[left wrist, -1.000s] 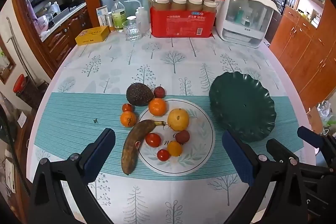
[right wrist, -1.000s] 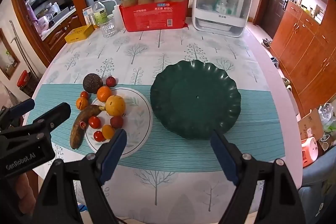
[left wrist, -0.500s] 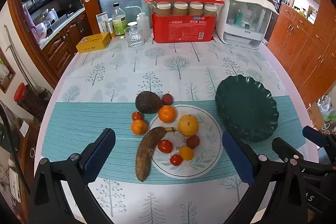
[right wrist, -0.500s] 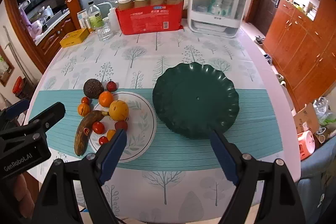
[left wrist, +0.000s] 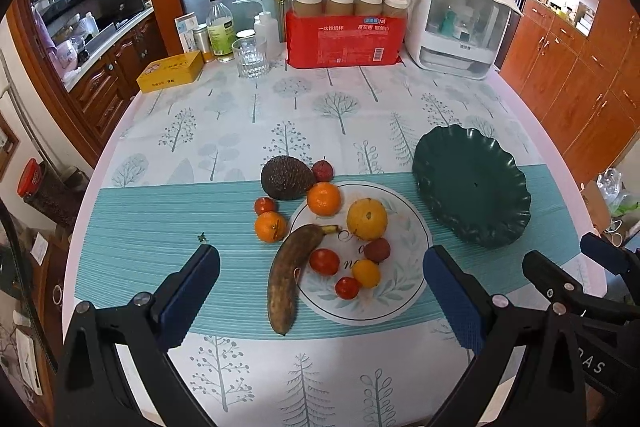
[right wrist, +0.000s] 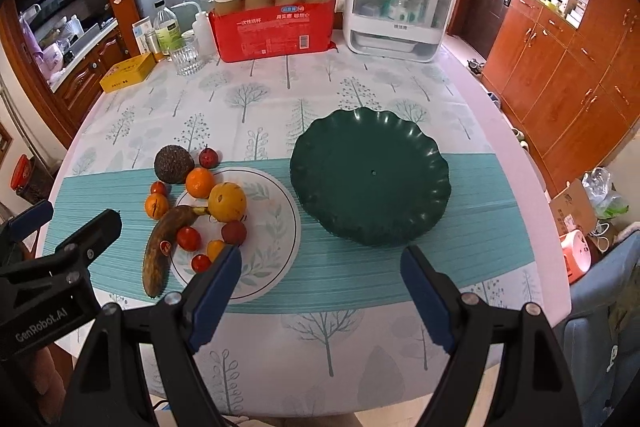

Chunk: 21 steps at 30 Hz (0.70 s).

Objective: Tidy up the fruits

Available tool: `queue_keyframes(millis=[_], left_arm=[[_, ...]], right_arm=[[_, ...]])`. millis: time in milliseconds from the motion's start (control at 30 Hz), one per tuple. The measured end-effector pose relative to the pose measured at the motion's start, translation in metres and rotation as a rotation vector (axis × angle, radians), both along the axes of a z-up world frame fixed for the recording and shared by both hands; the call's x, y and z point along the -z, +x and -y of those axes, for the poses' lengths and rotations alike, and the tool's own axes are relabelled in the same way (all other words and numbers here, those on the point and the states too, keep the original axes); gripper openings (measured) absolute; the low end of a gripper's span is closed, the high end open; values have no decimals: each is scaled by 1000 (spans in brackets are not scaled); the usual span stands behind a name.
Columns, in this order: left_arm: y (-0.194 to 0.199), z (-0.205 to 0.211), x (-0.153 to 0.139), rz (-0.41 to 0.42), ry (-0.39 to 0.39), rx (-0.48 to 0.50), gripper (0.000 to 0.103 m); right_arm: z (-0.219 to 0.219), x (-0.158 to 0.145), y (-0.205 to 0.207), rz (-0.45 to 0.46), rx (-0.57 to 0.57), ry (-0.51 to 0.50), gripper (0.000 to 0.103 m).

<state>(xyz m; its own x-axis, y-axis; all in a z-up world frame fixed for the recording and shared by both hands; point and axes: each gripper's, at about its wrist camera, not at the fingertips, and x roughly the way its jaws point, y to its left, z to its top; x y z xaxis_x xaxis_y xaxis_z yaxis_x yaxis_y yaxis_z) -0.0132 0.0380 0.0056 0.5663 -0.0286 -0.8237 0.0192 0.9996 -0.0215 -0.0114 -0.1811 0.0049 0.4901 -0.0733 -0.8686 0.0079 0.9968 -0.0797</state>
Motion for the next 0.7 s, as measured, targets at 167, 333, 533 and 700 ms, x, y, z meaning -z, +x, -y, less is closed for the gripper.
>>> queue_keyframes(millis=[167,333,533,700], left_arm=[[0,-2,0,2,-2,13,101],[-1,1,1,4,1,37,101],[0,4,2,7,4,47,101],[1,5,2,8,2,48,101]], right_arm=[[-4,1,-4,1,6,-9,82],[-4,2,-7,3,23,-12,82],[-4,2,-7,7,32,-19,82],[-3,3,-7,13,39,-22,82]])
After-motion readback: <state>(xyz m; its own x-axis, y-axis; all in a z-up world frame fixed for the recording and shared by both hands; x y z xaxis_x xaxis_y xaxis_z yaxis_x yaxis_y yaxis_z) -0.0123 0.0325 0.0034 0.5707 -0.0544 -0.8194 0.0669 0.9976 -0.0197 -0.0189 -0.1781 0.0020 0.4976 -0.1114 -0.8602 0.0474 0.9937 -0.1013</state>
